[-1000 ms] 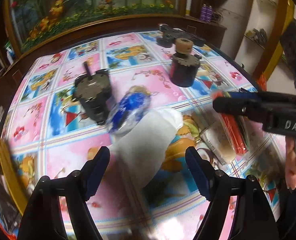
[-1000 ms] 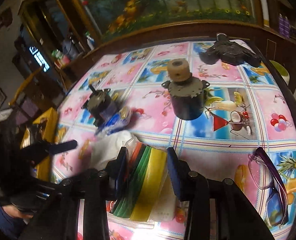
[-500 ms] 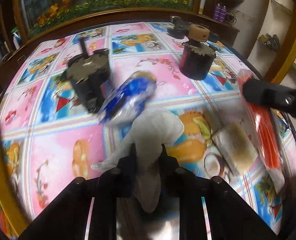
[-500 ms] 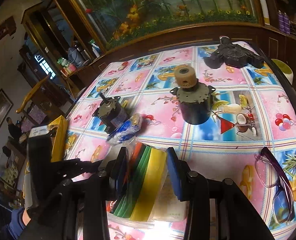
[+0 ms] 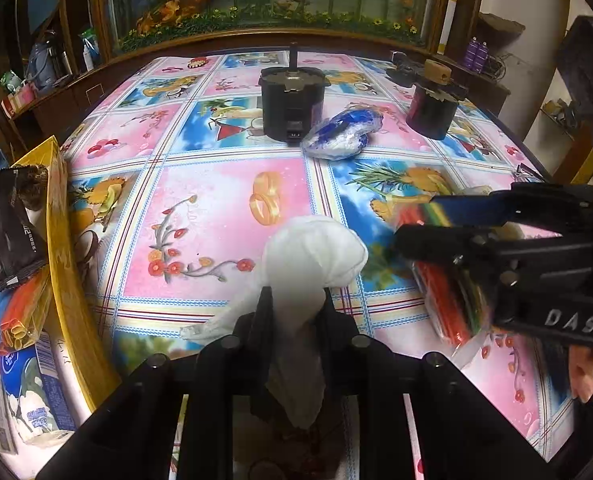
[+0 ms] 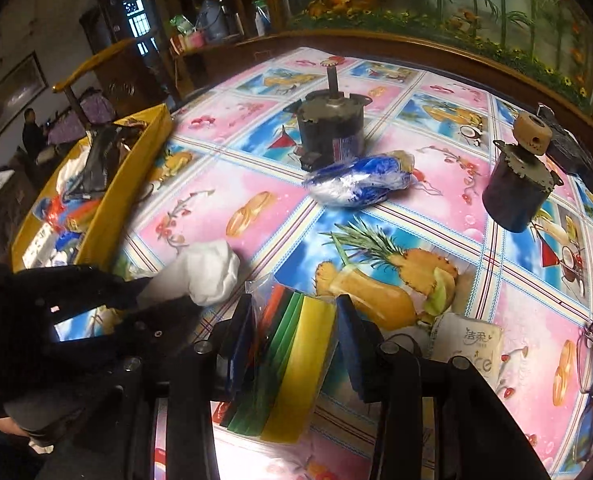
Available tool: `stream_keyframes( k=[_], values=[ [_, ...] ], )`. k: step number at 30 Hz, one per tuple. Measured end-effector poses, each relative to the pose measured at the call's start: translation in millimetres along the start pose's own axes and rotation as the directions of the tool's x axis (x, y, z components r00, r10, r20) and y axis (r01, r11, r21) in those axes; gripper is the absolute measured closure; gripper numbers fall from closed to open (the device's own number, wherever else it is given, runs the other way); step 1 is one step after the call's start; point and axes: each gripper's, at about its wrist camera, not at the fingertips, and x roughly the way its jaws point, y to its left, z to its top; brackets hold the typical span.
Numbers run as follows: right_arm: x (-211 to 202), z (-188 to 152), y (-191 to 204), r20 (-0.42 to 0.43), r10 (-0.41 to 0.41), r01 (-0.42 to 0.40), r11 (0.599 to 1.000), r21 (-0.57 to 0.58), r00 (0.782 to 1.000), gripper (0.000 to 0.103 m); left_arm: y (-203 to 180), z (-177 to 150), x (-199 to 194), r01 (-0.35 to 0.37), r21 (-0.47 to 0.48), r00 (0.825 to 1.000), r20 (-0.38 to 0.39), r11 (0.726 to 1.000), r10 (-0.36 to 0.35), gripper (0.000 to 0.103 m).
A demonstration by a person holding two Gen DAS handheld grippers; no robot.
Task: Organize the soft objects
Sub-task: 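Lift the sponge pack and white cloth off the table with both tools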
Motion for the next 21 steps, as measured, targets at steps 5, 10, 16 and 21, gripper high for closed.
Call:
stream_keyframes(
  k=[5,10,16,21],
  values=[
    [4,-2,3,-0.048,-0.031,0.029,0.999,-0.028,0.998,0.051,1,1,1,0.000,-0.006,1.000,0.006,1.000,0.000,0.084],
    [6,-5,7,-0.096,-0.063,0.058,0.997,-0.057,0.993,0.049,0,1,1,-0.007,-0.006,1.000,0.008,1.000,0.007,0.084],
    [3,-10,6,-0.136,-0.072,0.062,0.995,-0.074,0.988,0.047,-1,1,1,-0.009,-0.003,1.000,0.009,1.000,0.009,0.083],
    [8,-15,11,-0.151,-0.066,0.050,0.993,-0.104,0.986,0.056,-3,1,1,-0.016,0.000,1.000,0.011,1.000,0.016,0.083]
  ],
)
